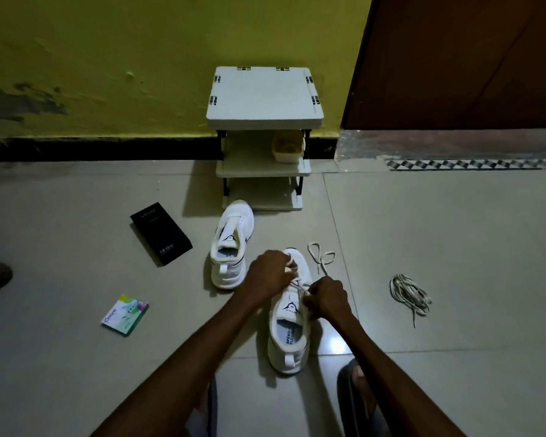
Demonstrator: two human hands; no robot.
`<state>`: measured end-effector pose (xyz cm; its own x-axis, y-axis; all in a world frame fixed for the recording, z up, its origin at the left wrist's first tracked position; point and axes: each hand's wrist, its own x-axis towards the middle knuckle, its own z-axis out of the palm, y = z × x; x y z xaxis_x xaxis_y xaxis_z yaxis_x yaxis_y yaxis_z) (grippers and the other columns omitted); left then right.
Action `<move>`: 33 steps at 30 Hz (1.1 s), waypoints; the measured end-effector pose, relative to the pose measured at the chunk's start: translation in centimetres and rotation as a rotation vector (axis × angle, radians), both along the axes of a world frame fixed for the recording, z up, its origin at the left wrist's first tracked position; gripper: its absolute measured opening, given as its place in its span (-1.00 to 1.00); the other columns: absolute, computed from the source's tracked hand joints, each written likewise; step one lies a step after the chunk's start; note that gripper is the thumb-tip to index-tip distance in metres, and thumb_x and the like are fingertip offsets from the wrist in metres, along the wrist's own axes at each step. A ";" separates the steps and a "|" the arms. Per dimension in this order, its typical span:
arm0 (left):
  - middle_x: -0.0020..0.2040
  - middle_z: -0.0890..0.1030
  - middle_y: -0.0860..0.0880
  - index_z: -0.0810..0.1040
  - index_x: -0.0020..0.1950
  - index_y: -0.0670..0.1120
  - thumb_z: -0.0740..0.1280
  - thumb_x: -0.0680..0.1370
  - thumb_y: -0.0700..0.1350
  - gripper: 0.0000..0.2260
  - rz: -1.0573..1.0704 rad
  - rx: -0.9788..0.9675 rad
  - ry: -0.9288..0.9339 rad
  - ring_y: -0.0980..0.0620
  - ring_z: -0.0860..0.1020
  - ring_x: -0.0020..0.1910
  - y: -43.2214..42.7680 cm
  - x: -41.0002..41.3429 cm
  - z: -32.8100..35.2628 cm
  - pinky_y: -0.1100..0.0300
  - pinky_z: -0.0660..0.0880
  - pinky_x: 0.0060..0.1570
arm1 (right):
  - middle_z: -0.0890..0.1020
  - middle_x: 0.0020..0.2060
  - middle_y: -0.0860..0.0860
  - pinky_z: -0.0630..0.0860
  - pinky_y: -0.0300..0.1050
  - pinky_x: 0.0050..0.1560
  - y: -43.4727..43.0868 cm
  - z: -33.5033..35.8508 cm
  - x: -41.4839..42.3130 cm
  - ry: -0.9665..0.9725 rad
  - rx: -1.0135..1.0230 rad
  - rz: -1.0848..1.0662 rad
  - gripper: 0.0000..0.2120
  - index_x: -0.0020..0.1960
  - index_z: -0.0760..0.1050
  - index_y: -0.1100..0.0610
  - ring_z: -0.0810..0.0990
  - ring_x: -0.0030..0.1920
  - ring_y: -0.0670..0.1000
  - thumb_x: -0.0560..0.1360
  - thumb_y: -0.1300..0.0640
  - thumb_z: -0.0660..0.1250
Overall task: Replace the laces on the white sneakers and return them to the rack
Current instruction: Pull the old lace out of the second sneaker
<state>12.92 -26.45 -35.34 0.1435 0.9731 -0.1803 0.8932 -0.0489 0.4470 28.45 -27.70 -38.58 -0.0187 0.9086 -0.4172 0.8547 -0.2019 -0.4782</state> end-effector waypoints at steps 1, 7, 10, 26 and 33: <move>0.05 0.63 -0.13 0.60 0.03 -0.13 0.32 0.54 -0.05 -0.82 -0.089 -0.022 0.159 -0.13 0.59 0.05 -0.5 0.4 -0.4 0.09 0.46 -0.05 | 0.43 -0.55 -0.01 0.22 -0.28 -0.54 0.0 0.0 0.0 -0.001 0.002 0.002 -0.64 -0.51 0.26 0.09 0.52 -0.37 0.00 0.32 0.20 0.40; -0.14 0.65 -0.08 0.61 -0.19 -0.11 0.35 0.51 -0.18 -0.91 0.343 0.105 -0.403 -0.07 0.59 -0.14 -0.3 1.6 0.5 0.13 0.45 -0.18 | 0.44 -0.56 0.00 0.26 -0.28 -0.52 0.0 -0.1 0.5 0.023 -0.012 -0.006 -0.65 -0.51 0.28 0.10 0.55 -0.40 0.03 0.32 0.23 0.41; -0.27 0.59 0.02 0.56 -0.23 -0.06 0.21 0.57 -0.30 -0.75 0.910 0.058 -1.243 0.08 0.44 -0.33 2.4 -0.6 3.3 0.23 0.35 -0.35 | 0.49 -0.52 0.07 0.46 -0.17 -0.42 -0.1 0.0 0.6 0.030 -0.030 -0.024 -0.69 -0.49 0.32 0.13 0.63 -0.37 0.11 0.30 0.25 0.41; 0.24 0.55 -0.16 0.41 0.35 -0.13 0.28 0.55 0.19 -0.48 0.106 -0.126 0.264 -0.17 0.53 0.22 -1.9 0.2 -0.1 0.07 0.44 0.08 | 0.34 -0.50 -0.08 0.17 -0.26 -0.50 -1.1 0.7 -0.7 -0.120 0.171 0.144 -0.62 -0.41 0.23 0.04 0.34 -0.48 -0.11 0.49 0.03 0.31; -0.16 0.71 -0.08 0.71 -0.14 -0.12 0.45 0.35 -0.13 -0.86 0.420 -0.269 -0.241 -0.03 0.67 -0.11 -1.8 -1.8 -1.1 0.20 0.57 -0.17 | 0.44 -0.46 0.01 0.40 -0.22 -0.37 -0.4 1.1 -0.2 -0.092 0.072 0.142 -0.75 -0.41 0.33 0.09 0.55 -0.32 0.11 0.40 0.16 0.31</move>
<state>11.07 -28.20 -36.45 -0.1794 0.8797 -0.4405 0.6822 0.4338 0.5886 28.24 -28.08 -37.43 -0.1135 0.9270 -0.3574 0.9131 -0.0444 -0.4053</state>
